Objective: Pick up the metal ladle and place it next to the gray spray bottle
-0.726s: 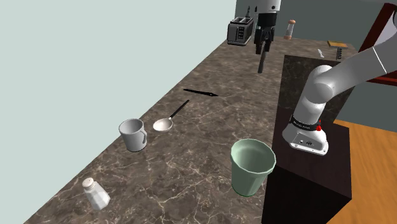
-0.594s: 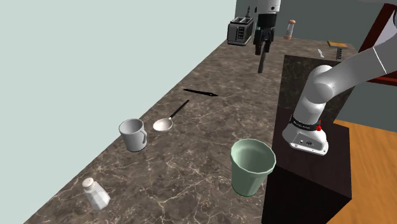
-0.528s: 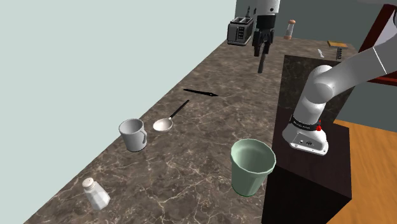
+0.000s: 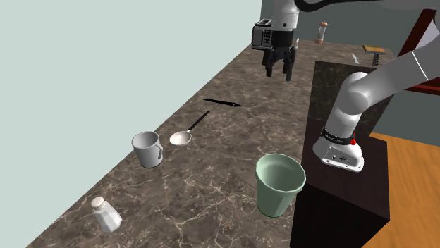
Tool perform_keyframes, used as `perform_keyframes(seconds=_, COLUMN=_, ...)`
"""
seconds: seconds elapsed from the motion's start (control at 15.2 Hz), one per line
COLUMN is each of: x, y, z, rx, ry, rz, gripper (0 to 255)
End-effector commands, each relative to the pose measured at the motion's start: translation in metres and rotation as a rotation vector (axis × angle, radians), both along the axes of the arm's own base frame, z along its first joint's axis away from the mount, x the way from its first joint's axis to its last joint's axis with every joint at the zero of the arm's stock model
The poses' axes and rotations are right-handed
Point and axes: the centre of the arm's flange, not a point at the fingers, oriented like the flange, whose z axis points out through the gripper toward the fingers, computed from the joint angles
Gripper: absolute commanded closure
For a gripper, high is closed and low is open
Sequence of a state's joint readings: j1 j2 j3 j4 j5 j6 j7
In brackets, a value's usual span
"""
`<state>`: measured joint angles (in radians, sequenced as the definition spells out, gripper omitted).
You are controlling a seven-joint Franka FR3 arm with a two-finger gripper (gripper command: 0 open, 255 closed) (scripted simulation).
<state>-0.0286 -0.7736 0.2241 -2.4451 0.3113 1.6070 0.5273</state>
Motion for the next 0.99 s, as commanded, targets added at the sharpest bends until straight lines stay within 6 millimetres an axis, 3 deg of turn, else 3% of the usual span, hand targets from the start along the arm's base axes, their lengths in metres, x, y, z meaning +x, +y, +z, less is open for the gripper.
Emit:
perform_keyframes(seconds=0.0, x=0.005, y=0.026, z=-0.011, rx=-0.004, ry=0.003, rz=-0.068, gripper=0)
perform_keyframes(seconds=0.46, x=0.038, y=0.104, z=-0.045, rx=-0.024, ry=0.013, rz=-0.286, gripper=0)
perform_keyframes(seconds=0.92, x=0.087, y=0.173, z=-0.081, rx=-0.044, ry=0.023, rz=-0.503, gripper=0)
